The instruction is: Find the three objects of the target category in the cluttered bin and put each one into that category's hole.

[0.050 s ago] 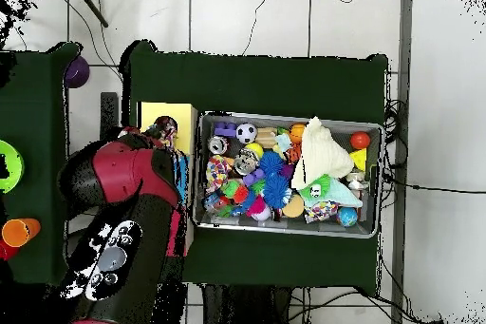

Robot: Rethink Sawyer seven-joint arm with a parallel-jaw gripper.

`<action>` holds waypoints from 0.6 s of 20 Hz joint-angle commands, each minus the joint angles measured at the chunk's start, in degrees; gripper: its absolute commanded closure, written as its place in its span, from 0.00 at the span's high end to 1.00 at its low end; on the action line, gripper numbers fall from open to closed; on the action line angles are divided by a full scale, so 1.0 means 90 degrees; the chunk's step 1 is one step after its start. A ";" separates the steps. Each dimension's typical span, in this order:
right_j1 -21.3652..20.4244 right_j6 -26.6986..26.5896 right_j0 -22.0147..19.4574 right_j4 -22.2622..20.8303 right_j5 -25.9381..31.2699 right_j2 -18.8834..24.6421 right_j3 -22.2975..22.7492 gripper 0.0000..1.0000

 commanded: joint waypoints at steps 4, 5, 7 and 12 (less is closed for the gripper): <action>0.0110 0.0801 0.0336 -0.0256 -0.0396 0.0105 0.0370 1.00; 0.0149 0.0870 0.0393 -0.0241 -0.0473 0.0021 0.0348 1.00; 0.0249 0.0975 0.0537 -0.0248 -0.0651 -0.0197 0.0305 1.00; 0.0349 0.0979 0.0585 -0.0143 -0.0783 -0.0312 0.0258 1.00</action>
